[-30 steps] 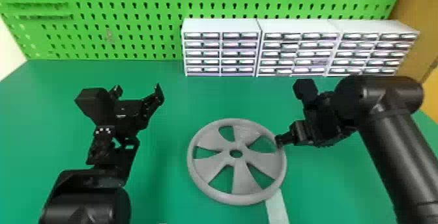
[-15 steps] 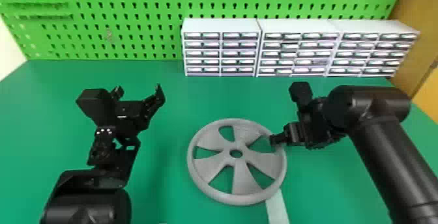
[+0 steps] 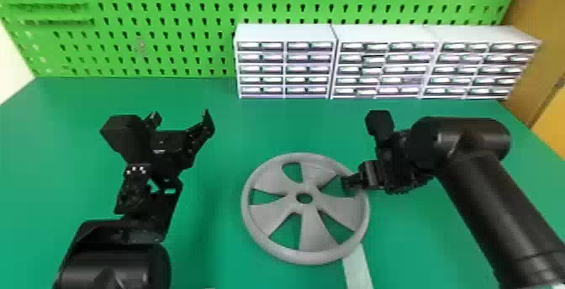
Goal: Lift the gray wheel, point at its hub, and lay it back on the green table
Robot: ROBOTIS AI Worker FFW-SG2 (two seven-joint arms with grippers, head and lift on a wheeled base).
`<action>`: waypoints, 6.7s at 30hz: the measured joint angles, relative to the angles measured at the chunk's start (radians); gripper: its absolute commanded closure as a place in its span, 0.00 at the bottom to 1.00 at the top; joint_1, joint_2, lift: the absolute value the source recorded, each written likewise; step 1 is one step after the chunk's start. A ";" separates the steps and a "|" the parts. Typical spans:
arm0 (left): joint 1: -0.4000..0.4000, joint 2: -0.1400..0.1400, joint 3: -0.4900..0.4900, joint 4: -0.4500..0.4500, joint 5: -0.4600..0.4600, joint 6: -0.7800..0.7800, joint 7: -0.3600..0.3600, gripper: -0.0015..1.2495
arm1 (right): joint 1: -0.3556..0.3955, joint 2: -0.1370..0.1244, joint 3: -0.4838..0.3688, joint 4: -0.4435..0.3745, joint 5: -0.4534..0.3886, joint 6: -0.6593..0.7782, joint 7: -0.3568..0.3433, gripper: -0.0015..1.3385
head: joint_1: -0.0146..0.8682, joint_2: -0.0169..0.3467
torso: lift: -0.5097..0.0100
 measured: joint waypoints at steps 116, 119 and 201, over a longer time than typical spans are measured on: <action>0.044 0.004 -0.041 -0.056 0.028 0.035 -0.040 0.12 | 0.428 0.024 -0.089 -0.495 0.338 -1.286 0.040 0.97 | 0.80 0.18 | 0.80; 0.066 0.013 -0.047 -0.117 0.027 0.067 -0.034 0.12 | 0.428 0.024 -0.098 -0.494 0.343 -1.282 0.040 0.97 | 0.80 0.18 | 0.80; 0.054 0.221 -0.104 -0.699 0.297 0.729 0.023 0.95 | 0.321 0.033 -0.085 -0.412 0.402 -1.269 0.040 0.97 | 0.80 0.18 | 0.80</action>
